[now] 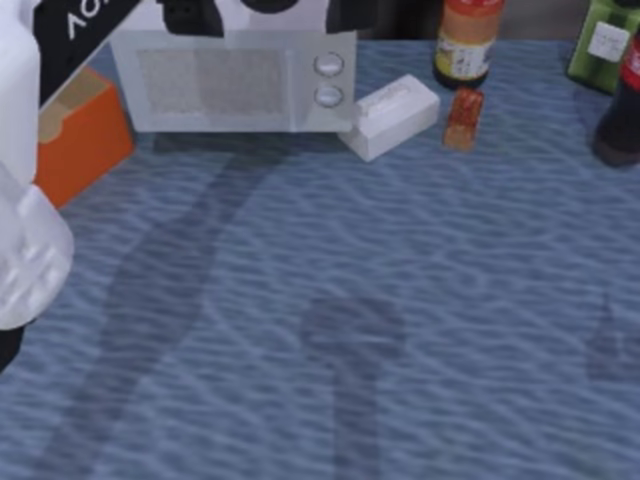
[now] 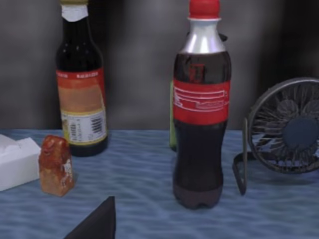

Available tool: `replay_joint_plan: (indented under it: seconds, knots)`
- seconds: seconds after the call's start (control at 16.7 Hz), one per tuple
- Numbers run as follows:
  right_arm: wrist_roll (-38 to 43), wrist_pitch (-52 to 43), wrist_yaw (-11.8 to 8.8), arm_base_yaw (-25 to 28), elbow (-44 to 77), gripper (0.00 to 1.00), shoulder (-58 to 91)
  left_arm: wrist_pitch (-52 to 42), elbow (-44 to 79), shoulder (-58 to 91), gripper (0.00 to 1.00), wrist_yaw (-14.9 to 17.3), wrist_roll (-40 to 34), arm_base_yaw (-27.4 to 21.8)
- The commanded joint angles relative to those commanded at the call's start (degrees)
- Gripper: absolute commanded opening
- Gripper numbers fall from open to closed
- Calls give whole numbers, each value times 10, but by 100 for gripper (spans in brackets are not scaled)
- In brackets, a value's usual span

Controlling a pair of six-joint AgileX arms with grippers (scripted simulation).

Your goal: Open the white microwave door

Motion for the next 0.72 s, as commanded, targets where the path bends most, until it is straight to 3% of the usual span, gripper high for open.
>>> replay_joint_plan:
  seconds: [0.72]
  knots:
    - [0, 0, 0, 0, 0, 100, 0, 126, -62, 58, 100, 12, 24, 26]
